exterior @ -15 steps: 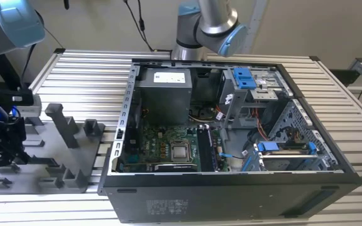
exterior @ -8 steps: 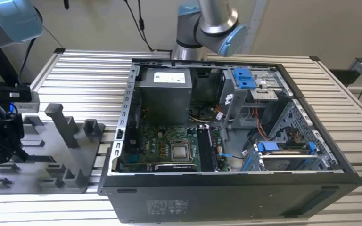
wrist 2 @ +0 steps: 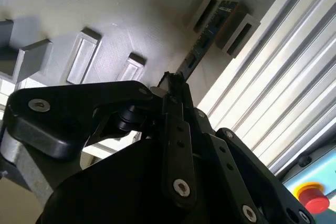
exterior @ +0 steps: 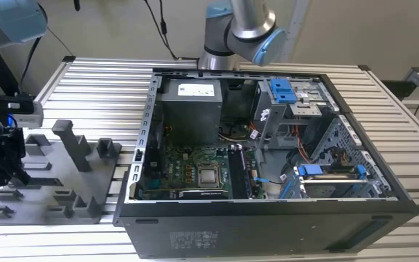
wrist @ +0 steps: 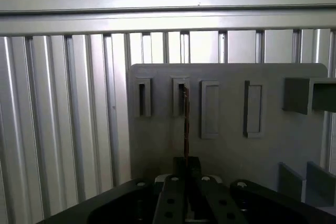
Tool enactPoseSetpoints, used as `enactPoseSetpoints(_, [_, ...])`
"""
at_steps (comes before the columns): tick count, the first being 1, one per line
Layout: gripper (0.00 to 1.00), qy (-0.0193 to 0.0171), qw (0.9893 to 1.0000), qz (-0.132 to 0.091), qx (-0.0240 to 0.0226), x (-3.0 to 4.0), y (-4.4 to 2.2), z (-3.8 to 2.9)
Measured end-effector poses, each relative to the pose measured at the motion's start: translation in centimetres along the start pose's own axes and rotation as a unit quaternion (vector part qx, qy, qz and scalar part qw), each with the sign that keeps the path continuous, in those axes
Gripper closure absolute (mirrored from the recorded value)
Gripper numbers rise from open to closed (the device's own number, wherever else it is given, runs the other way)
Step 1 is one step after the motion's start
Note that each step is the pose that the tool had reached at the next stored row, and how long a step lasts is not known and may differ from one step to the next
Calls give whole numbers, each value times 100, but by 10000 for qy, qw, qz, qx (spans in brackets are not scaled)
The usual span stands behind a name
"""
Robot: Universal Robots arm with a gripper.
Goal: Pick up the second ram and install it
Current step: 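Pick up the second ram and move it above second insertion slot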
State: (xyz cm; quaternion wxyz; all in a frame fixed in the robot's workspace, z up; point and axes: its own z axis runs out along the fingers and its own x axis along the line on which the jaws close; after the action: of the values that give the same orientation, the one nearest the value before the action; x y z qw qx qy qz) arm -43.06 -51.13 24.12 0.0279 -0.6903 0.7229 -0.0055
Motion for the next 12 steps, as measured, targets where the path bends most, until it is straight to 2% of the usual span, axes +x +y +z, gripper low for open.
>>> enactPoseSetpoints(12, [86, 0, 10000, 0, 0, -5, -7, -156])
